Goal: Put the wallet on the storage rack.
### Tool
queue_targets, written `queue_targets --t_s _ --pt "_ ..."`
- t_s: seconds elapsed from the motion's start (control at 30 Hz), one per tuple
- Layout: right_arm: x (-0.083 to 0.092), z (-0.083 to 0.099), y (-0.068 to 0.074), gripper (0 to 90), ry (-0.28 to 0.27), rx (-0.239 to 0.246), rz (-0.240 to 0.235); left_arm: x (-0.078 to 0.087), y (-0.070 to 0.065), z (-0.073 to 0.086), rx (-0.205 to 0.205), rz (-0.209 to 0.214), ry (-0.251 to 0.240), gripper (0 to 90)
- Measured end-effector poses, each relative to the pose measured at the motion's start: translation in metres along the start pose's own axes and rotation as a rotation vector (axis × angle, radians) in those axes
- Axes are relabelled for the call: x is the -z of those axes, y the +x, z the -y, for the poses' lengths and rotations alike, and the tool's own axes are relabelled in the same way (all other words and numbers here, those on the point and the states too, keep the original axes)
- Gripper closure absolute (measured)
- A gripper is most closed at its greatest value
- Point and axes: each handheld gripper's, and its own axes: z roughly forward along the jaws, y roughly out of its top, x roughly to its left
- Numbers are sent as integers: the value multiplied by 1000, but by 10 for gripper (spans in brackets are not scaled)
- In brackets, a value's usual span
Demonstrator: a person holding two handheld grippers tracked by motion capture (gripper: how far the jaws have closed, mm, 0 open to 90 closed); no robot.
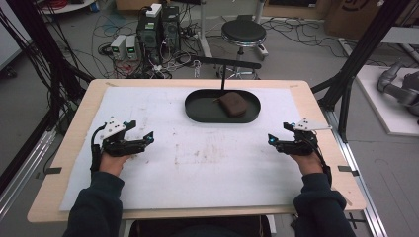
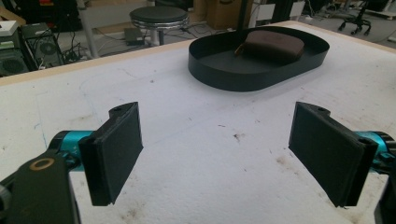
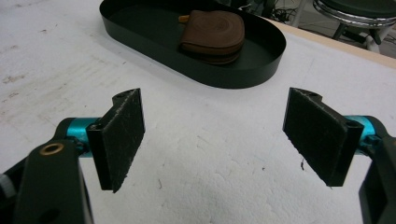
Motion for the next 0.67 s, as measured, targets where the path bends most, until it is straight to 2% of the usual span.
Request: queue_targets --t_s 0.2,0.67 --pt "-3 0 1 212 9 10 1 -1 0 1 3 3 2 172" --pt "-3 2 -2 212 8 -2 0 -4 -1 3 8 3 22 172"
